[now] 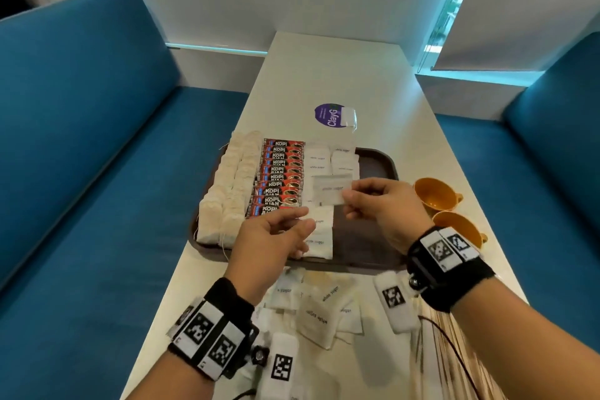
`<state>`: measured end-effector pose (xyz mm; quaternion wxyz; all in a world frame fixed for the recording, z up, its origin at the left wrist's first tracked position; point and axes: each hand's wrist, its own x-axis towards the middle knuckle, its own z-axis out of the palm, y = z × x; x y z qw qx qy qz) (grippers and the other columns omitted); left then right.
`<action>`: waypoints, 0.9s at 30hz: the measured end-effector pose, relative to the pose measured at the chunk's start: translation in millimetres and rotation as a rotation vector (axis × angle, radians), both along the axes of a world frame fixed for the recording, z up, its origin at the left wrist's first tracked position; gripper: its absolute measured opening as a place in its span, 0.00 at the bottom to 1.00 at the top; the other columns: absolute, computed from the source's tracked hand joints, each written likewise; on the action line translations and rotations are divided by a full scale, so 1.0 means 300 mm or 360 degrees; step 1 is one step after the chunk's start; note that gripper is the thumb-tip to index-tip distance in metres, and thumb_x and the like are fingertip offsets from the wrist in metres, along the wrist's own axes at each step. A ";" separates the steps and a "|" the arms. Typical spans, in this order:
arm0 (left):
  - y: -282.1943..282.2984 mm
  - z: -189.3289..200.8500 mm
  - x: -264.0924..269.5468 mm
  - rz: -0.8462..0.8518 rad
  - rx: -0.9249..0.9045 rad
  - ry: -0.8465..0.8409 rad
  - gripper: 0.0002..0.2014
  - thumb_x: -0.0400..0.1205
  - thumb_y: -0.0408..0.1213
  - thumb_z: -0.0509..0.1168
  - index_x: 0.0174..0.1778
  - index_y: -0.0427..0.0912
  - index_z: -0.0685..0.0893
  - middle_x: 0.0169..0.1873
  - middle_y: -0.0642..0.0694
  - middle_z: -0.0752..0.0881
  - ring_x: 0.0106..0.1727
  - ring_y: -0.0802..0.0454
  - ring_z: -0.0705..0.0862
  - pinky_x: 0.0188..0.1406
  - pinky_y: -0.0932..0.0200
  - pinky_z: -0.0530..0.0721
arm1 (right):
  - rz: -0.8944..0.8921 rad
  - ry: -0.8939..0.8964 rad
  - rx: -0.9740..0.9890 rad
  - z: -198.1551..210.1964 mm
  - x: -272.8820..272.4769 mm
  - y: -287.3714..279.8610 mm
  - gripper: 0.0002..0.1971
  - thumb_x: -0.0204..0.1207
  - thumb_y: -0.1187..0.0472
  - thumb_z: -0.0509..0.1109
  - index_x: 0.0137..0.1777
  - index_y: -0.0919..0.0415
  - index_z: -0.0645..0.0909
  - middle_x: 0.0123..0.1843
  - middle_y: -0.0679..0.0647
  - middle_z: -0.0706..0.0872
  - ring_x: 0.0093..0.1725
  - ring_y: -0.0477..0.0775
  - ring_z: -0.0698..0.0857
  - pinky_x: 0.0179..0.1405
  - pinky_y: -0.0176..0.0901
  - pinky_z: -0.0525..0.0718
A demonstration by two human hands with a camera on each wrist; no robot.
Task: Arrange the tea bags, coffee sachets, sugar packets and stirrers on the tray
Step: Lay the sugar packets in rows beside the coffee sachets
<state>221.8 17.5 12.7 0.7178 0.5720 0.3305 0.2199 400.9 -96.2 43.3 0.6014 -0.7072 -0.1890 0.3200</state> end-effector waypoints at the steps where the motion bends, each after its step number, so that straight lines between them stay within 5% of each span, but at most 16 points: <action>1: 0.017 -0.002 -0.011 -0.0066 0.0095 0.0077 0.12 0.79 0.35 0.78 0.59 0.46 0.91 0.42 0.44 0.91 0.34 0.52 0.86 0.37 0.59 0.87 | -0.0118 0.0016 -0.0027 -0.023 0.051 0.015 0.08 0.76 0.68 0.78 0.53 0.68 0.88 0.45 0.63 0.93 0.40 0.56 0.90 0.45 0.45 0.93; 4: 0.069 -0.014 -0.049 -0.0226 0.0537 0.0453 0.10 0.79 0.44 0.79 0.55 0.58 0.91 0.44 0.54 0.91 0.39 0.54 0.86 0.42 0.60 0.87 | -0.0371 -0.0007 -0.0199 -0.101 0.209 0.060 0.05 0.76 0.68 0.79 0.50 0.65 0.88 0.45 0.64 0.92 0.39 0.56 0.89 0.46 0.46 0.92; 7: 0.090 -0.026 -0.076 -0.0278 0.0796 0.0650 0.09 0.79 0.45 0.77 0.54 0.59 0.90 0.42 0.56 0.86 0.39 0.61 0.82 0.36 0.71 0.79 | -0.0414 -0.0064 -0.0494 -0.164 0.315 0.108 0.06 0.75 0.65 0.81 0.49 0.61 0.88 0.43 0.60 0.93 0.40 0.54 0.91 0.50 0.46 0.93; 10: 0.098 -0.044 -0.083 -0.0344 0.0946 0.0720 0.09 0.81 0.42 0.76 0.53 0.62 0.88 0.55 0.63 0.83 0.55 0.63 0.82 0.52 0.68 0.80 | -0.0387 -0.0085 -0.0616 -0.199 0.369 0.173 0.05 0.74 0.65 0.82 0.44 0.60 0.88 0.42 0.60 0.93 0.42 0.56 0.92 0.51 0.47 0.93; 14: 0.107 -0.079 -0.083 -0.0355 0.1116 0.0879 0.10 0.81 0.40 0.75 0.54 0.62 0.89 0.55 0.62 0.83 0.60 0.60 0.81 0.65 0.58 0.81 | -0.0215 -0.0243 -0.0698 -0.244 0.405 0.234 0.04 0.75 0.68 0.79 0.48 0.63 0.88 0.40 0.57 0.91 0.36 0.52 0.90 0.43 0.43 0.93; 18: 0.113 -0.099 -0.084 -0.0321 0.1189 0.0953 0.09 0.82 0.37 0.75 0.55 0.54 0.93 0.54 0.59 0.84 0.58 0.58 0.80 0.63 0.59 0.81 | -0.0205 -0.0334 -0.0887 -0.254 0.433 0.250 0.07 0.72 0.63 0.81 0.45 0.61 0.87 0.45 0.60 0.93 0.38 0.54 0.90 0.40 0.46 0.92; 20: 0.118 -0.108 -0.087 -0.0314 0.1183 0.0952 0.08 0.81 0.36 0.75 0.53 0.54 0.94 0.54 0.58 0.85 0.57 0.59 0.80 0.58 0.64 0.79 | -0.0269 -0.0515 -0.1121 -0.244 0.440 0.260 0.12 0.73 0.55 0.80 0.51 0.62 0.87 0.50 0.59 0.92 0.42 0.56 0.87 0.31 0.42 0.83; 23: 0.122 -0.113 -0.088 -0.0309 0.1177 0.0968 0.08 0.81 0.36 0.75 0.51 0.55 0.95 0.53 0.59 0.86 0.56 0.60 0.80 0.56 0.66 0.78 | -0.0251 -0.0643 -0.1173 -0.230 0.432 0.287 0.08 0.79 0.60 0.69 0.52 0.63 0.84 0.50 0.59 0.85 0.40 0.56 0.80 0.30 0.39 0.71; 27: 0.123 -0.114 -0.088 -0.0302 0.1156 0.0975 0.07 0.81 0.37 0.75 0.51 0.55 0.95 0.54 0.59 0.85 0.56 0.60 0.80 0.57 0.65 0.79 | -0.0051 -0.0697 -0.1267 -0.234 0.415 0.337 0.09 0.75 0.63 0.67 0.48 0.67 0.86 0.50 0.60 0.89 0.36 0.54 0.80 0.27 0.40 0.70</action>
